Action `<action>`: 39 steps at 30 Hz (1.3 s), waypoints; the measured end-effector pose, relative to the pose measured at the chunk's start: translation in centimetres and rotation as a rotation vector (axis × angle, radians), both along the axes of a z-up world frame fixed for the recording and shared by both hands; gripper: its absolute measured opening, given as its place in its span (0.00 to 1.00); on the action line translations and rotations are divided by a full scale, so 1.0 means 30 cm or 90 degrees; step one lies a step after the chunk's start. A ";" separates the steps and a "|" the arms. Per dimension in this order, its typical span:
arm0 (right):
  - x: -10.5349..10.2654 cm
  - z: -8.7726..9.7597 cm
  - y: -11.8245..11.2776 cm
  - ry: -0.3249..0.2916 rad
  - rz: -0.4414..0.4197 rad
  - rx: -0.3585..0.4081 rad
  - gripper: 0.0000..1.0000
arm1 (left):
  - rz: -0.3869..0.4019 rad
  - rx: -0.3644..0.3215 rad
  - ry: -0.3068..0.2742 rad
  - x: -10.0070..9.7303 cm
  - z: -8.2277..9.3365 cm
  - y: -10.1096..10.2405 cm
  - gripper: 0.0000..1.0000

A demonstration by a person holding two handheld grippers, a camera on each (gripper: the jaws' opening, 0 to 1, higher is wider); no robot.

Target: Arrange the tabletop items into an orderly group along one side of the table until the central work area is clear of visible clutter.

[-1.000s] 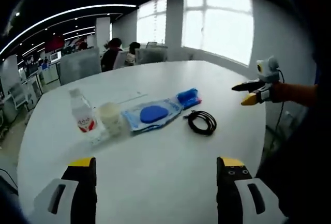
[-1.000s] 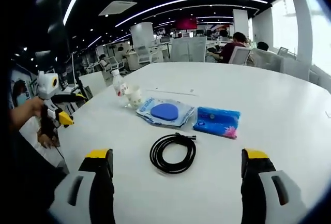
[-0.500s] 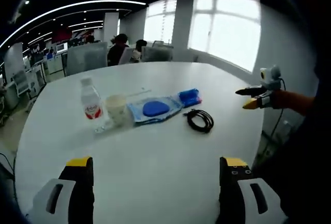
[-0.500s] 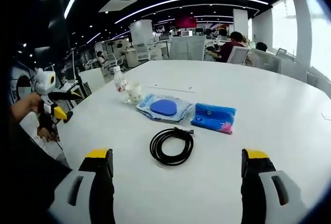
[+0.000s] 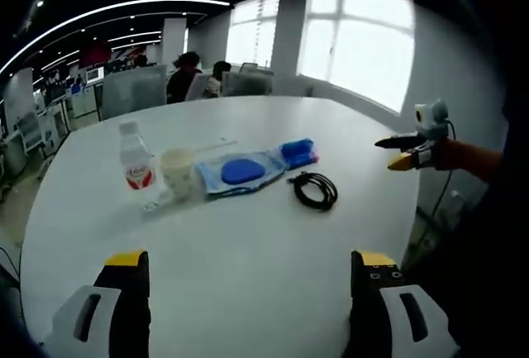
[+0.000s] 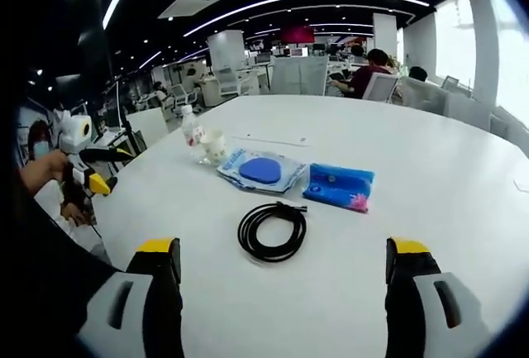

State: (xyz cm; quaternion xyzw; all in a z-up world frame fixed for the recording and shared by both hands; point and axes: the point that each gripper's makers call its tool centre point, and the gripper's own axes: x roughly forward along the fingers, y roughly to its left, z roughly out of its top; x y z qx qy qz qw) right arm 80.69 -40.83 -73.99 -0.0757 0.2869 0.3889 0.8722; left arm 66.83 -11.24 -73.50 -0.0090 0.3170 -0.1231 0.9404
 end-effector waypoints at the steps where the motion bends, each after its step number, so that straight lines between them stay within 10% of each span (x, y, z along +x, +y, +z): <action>1: 0.000 -0.001 0.000 0.001 0.000 -0.002 1.00 | 0.000 0.001 -0.001 0.001 0.002 0.000 1.00; 39: 0.040 -0.037 0.034 0.016 0.039 -0.003 0.99 | 0.012 0.024 0.007 0.025 -0.014 0.053 1.00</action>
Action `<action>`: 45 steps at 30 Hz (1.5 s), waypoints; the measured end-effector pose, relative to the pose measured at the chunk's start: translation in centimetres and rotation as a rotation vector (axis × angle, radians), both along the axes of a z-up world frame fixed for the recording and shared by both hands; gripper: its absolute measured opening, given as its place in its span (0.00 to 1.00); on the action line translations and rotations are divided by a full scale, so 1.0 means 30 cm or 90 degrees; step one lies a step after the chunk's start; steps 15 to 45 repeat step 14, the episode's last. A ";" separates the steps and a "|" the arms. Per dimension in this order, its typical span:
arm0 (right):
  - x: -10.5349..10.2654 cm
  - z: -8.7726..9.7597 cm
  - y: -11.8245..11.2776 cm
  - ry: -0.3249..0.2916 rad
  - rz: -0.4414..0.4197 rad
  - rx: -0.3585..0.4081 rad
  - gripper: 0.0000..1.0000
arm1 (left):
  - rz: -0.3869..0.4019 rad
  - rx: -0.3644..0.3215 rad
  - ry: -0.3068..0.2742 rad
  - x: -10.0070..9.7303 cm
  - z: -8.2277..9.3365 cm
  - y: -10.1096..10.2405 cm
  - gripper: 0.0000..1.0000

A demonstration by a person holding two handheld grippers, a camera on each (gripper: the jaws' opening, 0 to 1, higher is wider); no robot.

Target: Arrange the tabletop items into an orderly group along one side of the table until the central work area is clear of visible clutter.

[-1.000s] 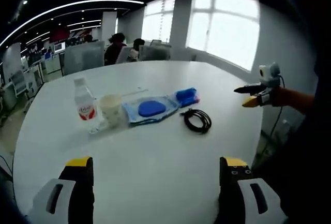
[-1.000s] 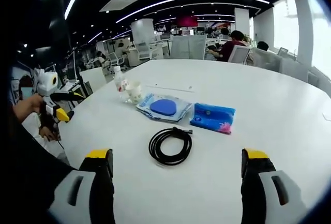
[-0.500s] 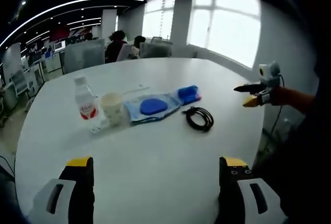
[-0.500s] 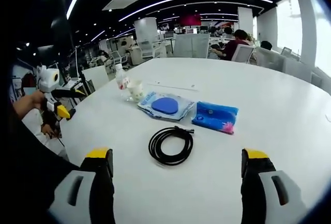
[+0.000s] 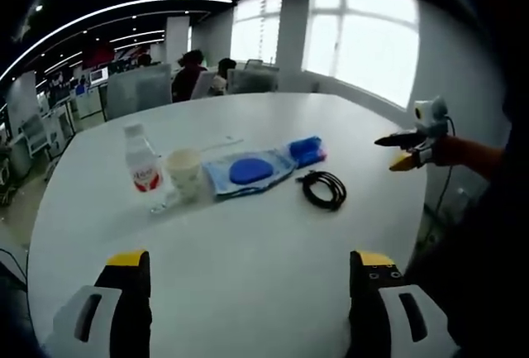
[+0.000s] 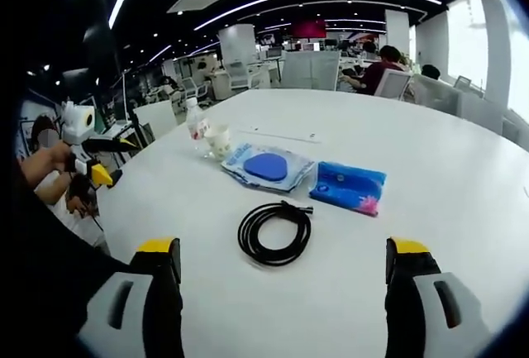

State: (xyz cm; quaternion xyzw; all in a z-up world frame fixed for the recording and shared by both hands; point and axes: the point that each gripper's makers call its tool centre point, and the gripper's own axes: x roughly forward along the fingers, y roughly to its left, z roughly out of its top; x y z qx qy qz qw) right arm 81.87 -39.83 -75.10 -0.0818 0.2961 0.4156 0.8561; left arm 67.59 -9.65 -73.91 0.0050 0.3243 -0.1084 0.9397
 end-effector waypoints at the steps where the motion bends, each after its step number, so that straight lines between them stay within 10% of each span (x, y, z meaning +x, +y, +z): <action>1: 0.000 -0.001 -0.001 0.001 -0.001 0.000 0.99 | -0.001 0.000 0.001 0.000 -0.001 0.000 1.00; 45: -0.016 -0.001 -0.003 -0.002 -0.005 -0.008 0.99 | -0.009 0.002 0.006 -0.004 -0.011 -0.008 1.00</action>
